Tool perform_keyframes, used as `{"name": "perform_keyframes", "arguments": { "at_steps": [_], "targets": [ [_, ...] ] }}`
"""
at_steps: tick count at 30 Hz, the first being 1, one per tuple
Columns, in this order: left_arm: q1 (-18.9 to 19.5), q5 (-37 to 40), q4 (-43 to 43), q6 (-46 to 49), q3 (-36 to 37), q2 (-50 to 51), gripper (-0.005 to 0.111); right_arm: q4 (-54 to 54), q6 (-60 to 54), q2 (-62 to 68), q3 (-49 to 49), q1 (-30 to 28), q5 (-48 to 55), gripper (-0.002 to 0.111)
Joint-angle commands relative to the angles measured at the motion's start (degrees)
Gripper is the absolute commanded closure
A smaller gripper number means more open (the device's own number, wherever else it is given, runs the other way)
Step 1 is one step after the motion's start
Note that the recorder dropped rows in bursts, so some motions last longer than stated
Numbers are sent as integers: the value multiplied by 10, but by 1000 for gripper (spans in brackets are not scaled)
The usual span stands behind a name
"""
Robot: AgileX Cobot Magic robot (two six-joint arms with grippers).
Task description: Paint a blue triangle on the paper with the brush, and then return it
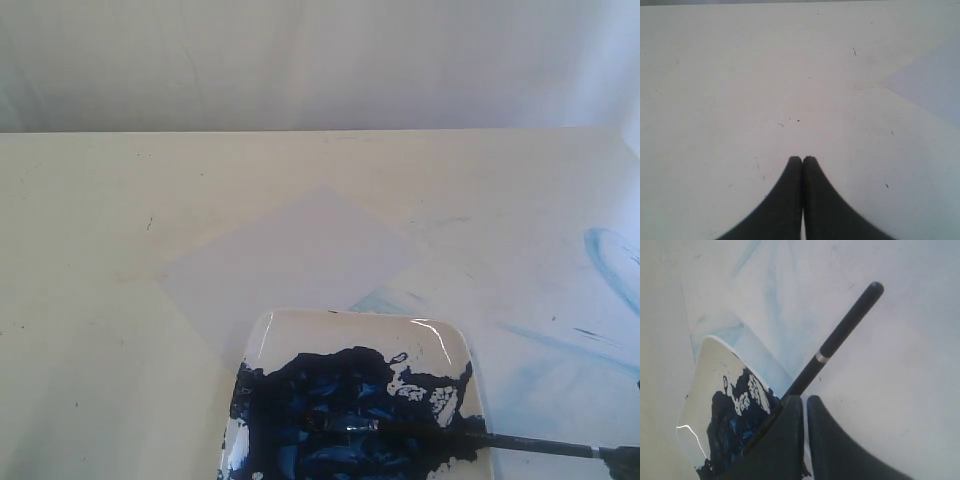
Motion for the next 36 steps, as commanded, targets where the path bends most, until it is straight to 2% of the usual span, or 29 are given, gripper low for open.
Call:
{"name": "perform_keyframes", "arguments": {
  "at_steps": [1, 4, 7, 11, 17, 24, 36],
  "targets": [
    [-5, -3, -1, -4, 3, -3, 107, 17, 0, 0, 12, 2, -34, 89],
    [-5, -3, -1, -4, 3, -3, 107, 21, -3, 0, 12, 2, -62, 72],
    [-5, -3, -1, -4, 3, -3, 107, 23, -2, 0, 12, 2, -78, 66],
    [-5, -3, -1, -4, 3, -3, 107, 42, 11, 0, 12, 2, -62, 66],
    [-5, -3, -1, -4, 3, -3, 107, 44, 92, 0, 12, 2, -59, 66],
    [-5, -3, -1, -4, 3, -3, 107, 45, 94, 0, 16, 2, -37, 66],
    [-5, -3, -1, -4, 3, -3, 107, 67, 121, 0, 54, 2, -105, 66]
  ]
}}
